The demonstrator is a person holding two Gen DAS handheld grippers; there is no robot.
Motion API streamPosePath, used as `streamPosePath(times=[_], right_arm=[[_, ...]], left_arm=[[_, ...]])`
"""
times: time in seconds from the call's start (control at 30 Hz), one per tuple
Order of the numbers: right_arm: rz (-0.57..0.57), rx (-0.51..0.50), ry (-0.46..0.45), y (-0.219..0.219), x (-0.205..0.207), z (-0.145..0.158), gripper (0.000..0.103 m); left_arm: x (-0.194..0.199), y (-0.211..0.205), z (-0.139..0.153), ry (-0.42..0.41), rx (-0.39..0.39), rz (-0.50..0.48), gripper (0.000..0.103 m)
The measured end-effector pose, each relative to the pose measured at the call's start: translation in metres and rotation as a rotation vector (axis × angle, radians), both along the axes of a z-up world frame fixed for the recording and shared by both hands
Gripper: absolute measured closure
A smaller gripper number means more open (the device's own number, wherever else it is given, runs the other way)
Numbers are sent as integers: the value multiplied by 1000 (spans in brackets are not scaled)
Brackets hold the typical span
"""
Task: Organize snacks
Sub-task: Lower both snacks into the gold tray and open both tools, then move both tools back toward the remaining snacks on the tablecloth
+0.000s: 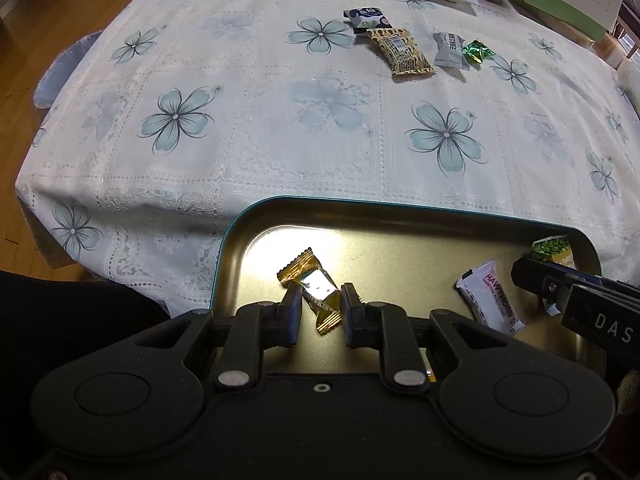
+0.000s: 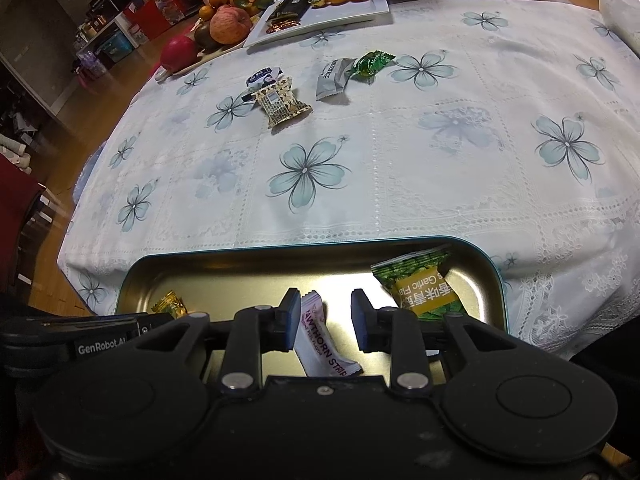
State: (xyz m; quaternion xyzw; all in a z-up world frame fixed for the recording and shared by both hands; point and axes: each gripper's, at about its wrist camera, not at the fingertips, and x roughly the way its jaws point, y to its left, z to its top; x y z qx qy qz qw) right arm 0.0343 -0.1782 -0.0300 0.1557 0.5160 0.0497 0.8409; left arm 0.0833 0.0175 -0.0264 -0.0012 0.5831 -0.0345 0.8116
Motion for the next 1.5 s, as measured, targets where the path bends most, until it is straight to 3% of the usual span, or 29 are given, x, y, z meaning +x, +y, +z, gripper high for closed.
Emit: streamPosePath(times=[0.37, 0.8, 1.0, 1.27, 1.5], right_arm=[[-2, -7, 1, 0, -1, 1, 69], [-17, -16, 30, -3, -16, 2, 66], [-15, -6, 47, -5, -27, 9, 65], [22, -33, 180, -15, -32, 15, 65], [27, 61, 307, -36, -11, 20, 63]], left_arm=[[-9, -5, 3, -17, 14, -32, 75], [-27, -17, -4, 27, 34, -75, 75], [-29, -19, 7, 44, 16, -103, 75], [-8, -19, 27, 105, 38, -135, 74], [27, -25, 42, 148, 4, -170, 74]])
